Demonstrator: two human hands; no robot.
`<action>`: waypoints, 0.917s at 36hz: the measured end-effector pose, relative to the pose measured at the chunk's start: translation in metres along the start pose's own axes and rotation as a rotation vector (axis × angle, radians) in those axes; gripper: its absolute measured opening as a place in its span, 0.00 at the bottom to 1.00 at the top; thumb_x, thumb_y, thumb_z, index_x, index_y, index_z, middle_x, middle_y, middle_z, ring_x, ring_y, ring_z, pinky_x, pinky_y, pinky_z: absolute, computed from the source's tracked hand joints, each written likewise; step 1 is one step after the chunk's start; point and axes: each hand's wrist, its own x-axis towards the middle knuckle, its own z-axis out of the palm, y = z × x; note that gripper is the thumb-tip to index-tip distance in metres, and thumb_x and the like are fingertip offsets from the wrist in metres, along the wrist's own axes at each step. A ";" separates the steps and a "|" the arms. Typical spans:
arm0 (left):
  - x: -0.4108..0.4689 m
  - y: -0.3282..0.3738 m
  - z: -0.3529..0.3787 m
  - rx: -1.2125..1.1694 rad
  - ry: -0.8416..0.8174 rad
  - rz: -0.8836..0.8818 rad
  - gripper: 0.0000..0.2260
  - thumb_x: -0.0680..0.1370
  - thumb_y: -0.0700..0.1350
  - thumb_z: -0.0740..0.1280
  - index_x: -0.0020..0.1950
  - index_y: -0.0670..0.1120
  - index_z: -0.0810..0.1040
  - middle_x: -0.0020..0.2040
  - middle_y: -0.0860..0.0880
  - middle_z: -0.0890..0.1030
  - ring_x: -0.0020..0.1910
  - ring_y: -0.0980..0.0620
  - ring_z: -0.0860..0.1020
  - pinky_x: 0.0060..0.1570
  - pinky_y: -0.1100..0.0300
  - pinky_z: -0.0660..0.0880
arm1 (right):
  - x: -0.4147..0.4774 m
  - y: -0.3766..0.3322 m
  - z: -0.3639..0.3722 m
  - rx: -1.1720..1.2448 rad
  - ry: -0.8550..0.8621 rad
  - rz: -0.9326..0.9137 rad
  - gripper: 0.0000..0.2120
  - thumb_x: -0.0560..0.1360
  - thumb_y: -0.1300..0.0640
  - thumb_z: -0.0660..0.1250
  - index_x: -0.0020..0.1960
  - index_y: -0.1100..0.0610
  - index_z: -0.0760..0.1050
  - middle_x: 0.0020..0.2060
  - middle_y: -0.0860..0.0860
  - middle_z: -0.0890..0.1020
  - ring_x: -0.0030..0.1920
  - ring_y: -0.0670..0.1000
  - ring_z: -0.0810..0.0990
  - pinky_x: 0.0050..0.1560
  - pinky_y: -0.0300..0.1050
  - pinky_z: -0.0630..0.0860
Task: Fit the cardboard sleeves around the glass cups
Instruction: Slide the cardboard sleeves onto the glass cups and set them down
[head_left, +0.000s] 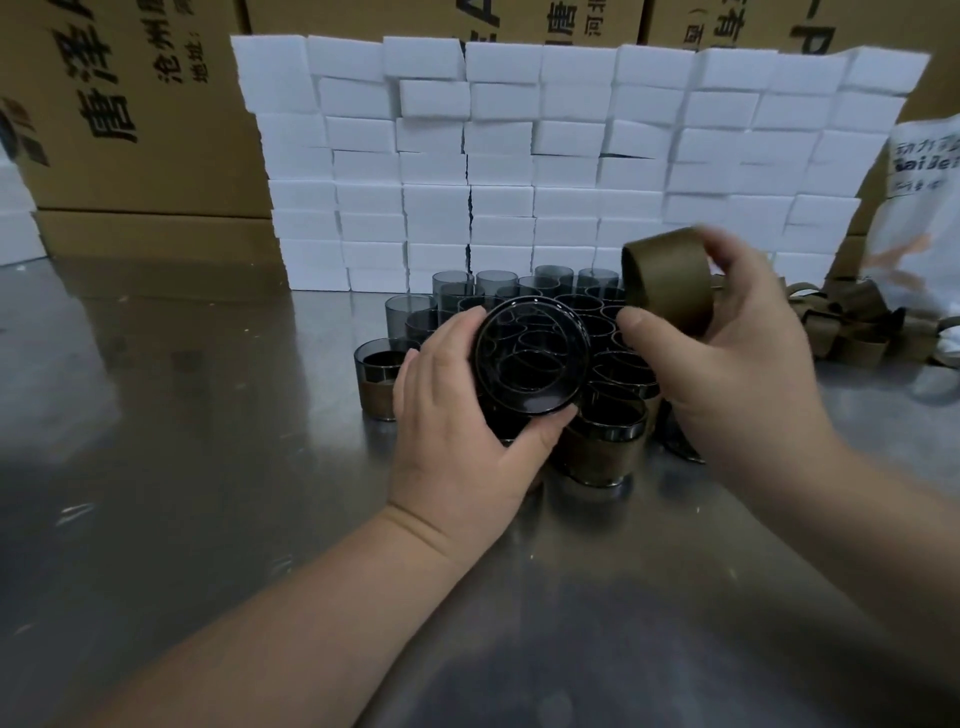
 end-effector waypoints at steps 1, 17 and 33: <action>0.000 0.000 0.001 0.007 0.007 0.000 0.33 0.67 0.58 0.66 0.66 0.39 0.67 0.58 0.51 0.69 0.61 0.52 0.67 0.60 0.37 0.68 | -0.001 -0.003 0.000 0.052 -0.018 -0.010 0.16 0.67 0.52 0.68 0.54 0.48 0.71 0.34 0.40 0.80 0.35 0.40 0.78 0.39 0.35 0.74; 0.001 -0.002 -0.001 0.005 0.008 -0.084 0.34 0.67 0.58 0.66 0.67 0.40 0.66 0.62 0.44 0.72 0.62 0.52 0.65 0.62 0.40 0.68 | -0.006 -0.027 -0.001 0.297 -0.274 0.121 0.11 0.65 0.55 0.59 0.37 0.42 0.78 0.27 0.45 0.76 0.27 0.45 0.72 0.33 0.37 0.72; -0.001 0.005 -0.006 0.119 0.027 0.040 0.31 0.67 0.55 0.66 0.66 0.49 0.60 0.59 0.49 0.61 0.59 0.39 0.72 0.56 0.40 0.72 | -0.024 -0.018 0.012 0.016 -0.326 0.070 0.15 0.72 0.47 0.52 0.55 0.32 0.66 0.41 0.41 0.83 0.33 0.46 0.82 0.32 0.37 0.77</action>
